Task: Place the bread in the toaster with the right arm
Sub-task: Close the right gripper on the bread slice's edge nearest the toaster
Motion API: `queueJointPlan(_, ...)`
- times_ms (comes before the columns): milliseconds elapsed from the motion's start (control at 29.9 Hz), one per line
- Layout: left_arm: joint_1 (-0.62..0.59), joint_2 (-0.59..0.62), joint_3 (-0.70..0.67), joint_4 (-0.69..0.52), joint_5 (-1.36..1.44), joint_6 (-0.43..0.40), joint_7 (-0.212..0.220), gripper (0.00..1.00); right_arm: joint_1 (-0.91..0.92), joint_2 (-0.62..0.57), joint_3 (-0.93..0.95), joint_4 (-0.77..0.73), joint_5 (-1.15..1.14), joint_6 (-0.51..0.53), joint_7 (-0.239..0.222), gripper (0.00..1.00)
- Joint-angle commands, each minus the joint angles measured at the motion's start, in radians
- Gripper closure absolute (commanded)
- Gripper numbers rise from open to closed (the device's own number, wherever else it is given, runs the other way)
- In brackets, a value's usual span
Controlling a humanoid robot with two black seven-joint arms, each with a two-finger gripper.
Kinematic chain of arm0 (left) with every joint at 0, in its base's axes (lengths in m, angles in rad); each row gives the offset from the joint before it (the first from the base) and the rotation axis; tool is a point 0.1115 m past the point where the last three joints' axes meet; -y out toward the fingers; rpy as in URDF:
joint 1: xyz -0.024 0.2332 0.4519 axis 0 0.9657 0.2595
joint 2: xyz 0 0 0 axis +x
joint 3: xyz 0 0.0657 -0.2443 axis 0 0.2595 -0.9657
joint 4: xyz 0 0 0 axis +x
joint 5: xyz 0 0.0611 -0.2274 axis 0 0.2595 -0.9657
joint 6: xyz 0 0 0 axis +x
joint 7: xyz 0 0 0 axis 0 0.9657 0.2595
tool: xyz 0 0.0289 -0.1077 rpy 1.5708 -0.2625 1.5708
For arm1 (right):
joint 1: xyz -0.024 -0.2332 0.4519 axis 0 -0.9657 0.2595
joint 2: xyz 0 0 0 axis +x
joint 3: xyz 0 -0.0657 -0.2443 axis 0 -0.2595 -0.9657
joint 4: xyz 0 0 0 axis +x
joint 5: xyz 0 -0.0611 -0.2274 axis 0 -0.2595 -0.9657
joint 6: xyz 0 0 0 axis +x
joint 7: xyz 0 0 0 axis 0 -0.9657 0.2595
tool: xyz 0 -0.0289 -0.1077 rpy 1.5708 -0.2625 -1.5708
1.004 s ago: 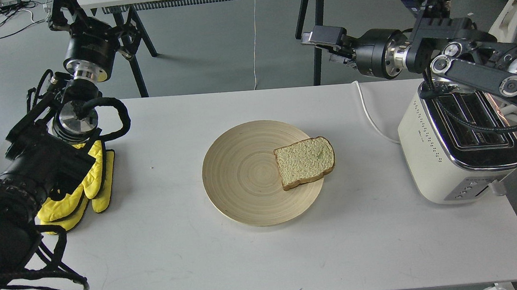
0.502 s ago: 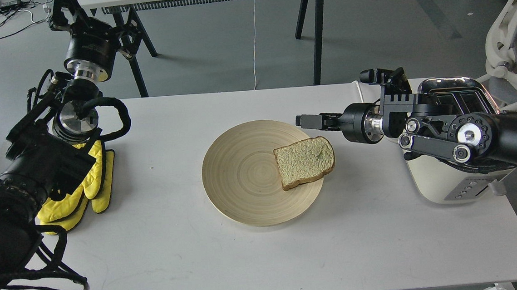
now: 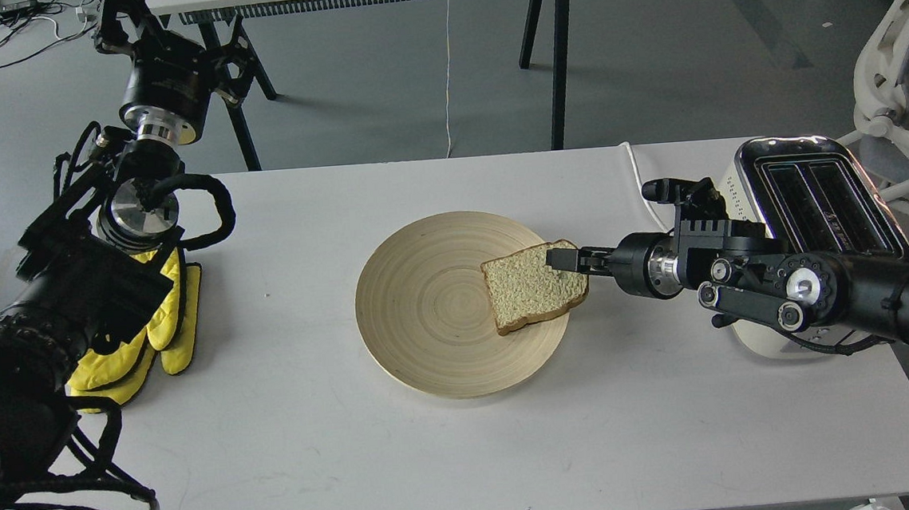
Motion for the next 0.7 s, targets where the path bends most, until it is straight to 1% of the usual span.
queueJointPlan(0,0.0,0.0,0.0,0.0,0.001,0.0,0.0,0.0,-0.016,0.03,0.0,-0.014,-0.001,0.0,-0.003,0.36)
queueJointPlan(100,0.0,0.0,0.0,-0.001,0.001,0.0,0.0,0.0,-0.019,0.033,0.0,-0.014,-0.001,0.0,-0.008,0.39)
queueJointPlan(201,0.0,0.001,0.0,0.0,0.001,0.0,0.0,0.0,-0.013,0.044,0.0,-0.014,0.001,0.0,-0.029,0.44)
queueJointPlan(268,0.0,0.001,0.0,0.0,0.001,0.0,0.0,0.0,-0.01,0.046,0.0,-0.014,-0.001,0.0,-0.044,0.45)
queueJointPlan(368,-0.002,0.001,0.0,0.0,0.001,0.0,0.0,0.0,-0.007,0.046,0.0,-0.008,-0.001,0.0,-0.066,0.51)
queueJointPlan(469,0.0,0.001,0.0,0.0,0.001,0.0,0.0,0.0,-0.005,0.046,0.0,-0.004,-0.001,0.002,-0.069,0.61)
queueJointPlan(603,0.0,0.0,0.0,0.0,0.001,0.0,-0.002,0.0,-0.007,0.043,0.0,-0.002,0.001,0.003,-0.077,0.83)
queueJointPlan(669,0.0,0.0,0.0,-0.001,0.001,0.0,-0.002,0.0,-0.005,0.043,0.0,-0.001,0.002,0.003,-0.081,0.9)
